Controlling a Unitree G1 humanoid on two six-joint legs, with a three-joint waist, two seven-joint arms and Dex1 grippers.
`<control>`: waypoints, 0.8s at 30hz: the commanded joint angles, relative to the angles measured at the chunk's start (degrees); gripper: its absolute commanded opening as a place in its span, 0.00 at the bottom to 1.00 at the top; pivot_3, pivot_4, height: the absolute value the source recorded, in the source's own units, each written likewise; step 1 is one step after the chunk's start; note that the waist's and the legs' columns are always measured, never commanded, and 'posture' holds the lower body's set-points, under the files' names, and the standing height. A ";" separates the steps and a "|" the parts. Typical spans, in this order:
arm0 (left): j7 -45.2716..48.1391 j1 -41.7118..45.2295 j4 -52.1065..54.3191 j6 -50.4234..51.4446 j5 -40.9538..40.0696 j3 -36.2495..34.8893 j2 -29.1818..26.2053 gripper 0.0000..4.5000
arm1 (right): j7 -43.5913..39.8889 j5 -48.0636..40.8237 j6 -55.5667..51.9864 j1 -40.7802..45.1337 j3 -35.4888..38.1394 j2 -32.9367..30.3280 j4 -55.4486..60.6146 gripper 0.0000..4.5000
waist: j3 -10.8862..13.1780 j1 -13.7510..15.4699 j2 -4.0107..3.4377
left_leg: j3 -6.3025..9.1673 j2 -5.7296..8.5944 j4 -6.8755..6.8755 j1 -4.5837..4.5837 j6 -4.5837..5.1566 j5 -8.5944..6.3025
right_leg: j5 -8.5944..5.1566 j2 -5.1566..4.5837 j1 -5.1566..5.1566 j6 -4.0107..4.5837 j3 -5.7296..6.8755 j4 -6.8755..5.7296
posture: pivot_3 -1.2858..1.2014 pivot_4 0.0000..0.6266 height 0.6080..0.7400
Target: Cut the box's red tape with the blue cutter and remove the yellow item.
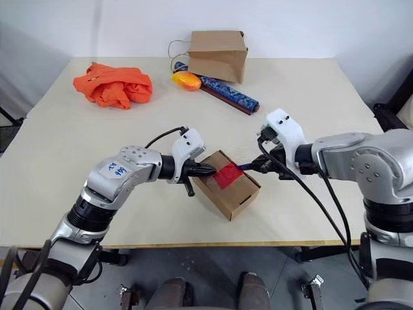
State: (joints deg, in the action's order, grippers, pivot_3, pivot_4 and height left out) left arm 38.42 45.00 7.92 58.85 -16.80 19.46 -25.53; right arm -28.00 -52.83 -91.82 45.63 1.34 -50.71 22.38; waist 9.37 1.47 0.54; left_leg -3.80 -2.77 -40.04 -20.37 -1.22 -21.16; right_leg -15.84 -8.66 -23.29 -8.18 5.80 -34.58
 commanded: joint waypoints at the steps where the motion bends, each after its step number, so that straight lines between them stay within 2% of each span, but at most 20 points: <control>1: -1.03 -2.29 -5.00 2.17 2.93 3.55 -0.81 0.00 | -3.00 -4.56 -0.68 -2.60 2.72 -6.05 3.47 0.03 | 0.00 0.00 0.00 | -0.01 0.00 0.00 -0.02 0.01 0.00 | 0.00 0.00 0.00 0.00 -0.01 0.05 | 0.52 0.24 1.00; 9: -0.48 -1.42 -6.67 1.28 3.27 3.92 -0.86 0.00 | -4.96 -6.18 -0.02 -5.81 9.37 -10.60 5.27 0.03 | 0.00 0.04 0.00 | -0.01 0.00 -0.03 0.00 0.03 -0.01 | 0.01 -0.01 0.02 0.02 -0.02 0.15 | 0.52 0.24 1.00; 12: -0.20 -1.26 -6.92 1.06 3.25 3.62 -1.23 0.00 | -5.76 -7.80 2.21 -6.91 20.81 -8.68 1.45 0.03 | 0.01 0.13 0.00 | -0.01 0.00 -0.04 -0.03 0.03 -0.01 | 0.02 -0.01 0.01 0.02 -0.02 0.13 | 0.52 0.24 1.00; 14: -0.07 -1.26 -7.21 0.72 3.32 3.59 -1.38 0.00 | -4.97 -7.70 4.01 -8.31 25.12 -6.60 -0.30 0.03 | 0.00 0.11 0.01 | -0.01 0.00 -0.03 -0.03 0.03 0.00 | 0.04 -0.01 0.03 0.01 -0.01 0.12 | 0.52 0.24 1.00; 17: 0.25 -1.07 -7.92 -0.68 3.44 3.33 -1.42 0.00 | -3.90 -1.90 13.03 -17.91 29.21 -1.92 -4.02 0.03 | -0.26 0.15 0.47 | 0.04 -0.03 0.05 0.05 0.03 0.00 | 0.04 0.04 0.14 0.02 0.04 0.15 | 0.52 0.24 1.00; 19: 0.44 -0.79 -8.35 -1.07 3.22 2.95 -1.37 0.00 | -3.99 0.78 18.82 -22.06 30.00 0.99 -6.30 0.03 | -0.25 0.01 0.38 | 0.01 -0.04 0.02 0.07 0.03 -0.01 | 0.08 0.04 0.27 0.00 0.03 0.26 | 0.52 0.24 1.00; 21: 1.30 -0.64 -8.79 -3.08 2.57 1.49 -1.30 0.00 | -3.31 5.04 29.56 -26.01 31.44 7.56 -12.21 0.03 | -0.26 -0.02 0.31 | -0.05 -0.02 0.00 0.09 0.06 0.00 | 0.14 0.03 0.30 -0.04 -0.01 0.33 | 0.52 0.24 1.00; 24: 2.48 -0.92 -8.30 -6.95 1.17 -1.97 -1.15 0.00 | -3.82 11.60 41.72 -31.14 29.41 13.78 -20.92 0.03 | -0.20 -0.13 0.09 | -0.03 -0.03 0.03 0.18 0.06 0.01 | 0.15 0.06 0.40 -0.04 0.02 0.46 | 0.52 0.24 1.00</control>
State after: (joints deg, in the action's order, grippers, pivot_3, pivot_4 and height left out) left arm 41.30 45.66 1.89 52.40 -16.78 18.59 -25.63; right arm -31.44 -44.00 -56.02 15.74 30.31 -37.67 3.89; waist 9.17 1.34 0.63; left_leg -3.82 -2.80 -39.98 -20.20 -1.17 -21.15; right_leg -15.69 -8.60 -22.89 -8.22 5.83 -34.18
